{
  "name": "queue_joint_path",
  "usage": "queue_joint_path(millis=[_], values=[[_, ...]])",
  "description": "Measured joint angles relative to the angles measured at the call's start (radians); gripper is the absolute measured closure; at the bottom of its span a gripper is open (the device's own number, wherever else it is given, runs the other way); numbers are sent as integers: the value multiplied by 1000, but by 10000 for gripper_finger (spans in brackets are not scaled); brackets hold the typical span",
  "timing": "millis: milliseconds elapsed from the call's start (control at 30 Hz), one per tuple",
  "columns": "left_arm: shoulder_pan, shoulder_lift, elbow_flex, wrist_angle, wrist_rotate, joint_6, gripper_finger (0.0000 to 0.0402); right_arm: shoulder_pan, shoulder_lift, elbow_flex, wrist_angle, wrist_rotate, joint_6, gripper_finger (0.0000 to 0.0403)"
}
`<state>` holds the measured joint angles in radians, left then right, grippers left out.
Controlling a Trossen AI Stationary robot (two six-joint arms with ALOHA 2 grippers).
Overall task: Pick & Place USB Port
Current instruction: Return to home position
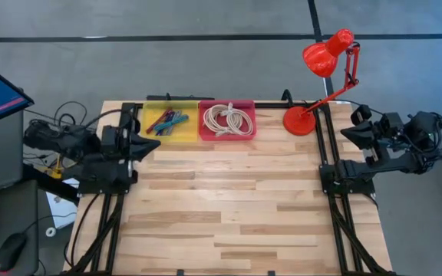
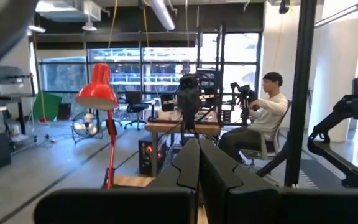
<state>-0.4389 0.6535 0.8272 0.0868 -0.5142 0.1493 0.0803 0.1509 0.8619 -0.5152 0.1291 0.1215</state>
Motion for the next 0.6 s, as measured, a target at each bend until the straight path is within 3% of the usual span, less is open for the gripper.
queue_joint_path(millis=[300, 600], values=[[211, -36, -1, -3, 235, -12, 398, 0, 0, 0, 0, 0, 1, 403], [276, -208, -1, -113, 239, -16, 399, 0, 0, 0, -5, -1, 1, 403]])
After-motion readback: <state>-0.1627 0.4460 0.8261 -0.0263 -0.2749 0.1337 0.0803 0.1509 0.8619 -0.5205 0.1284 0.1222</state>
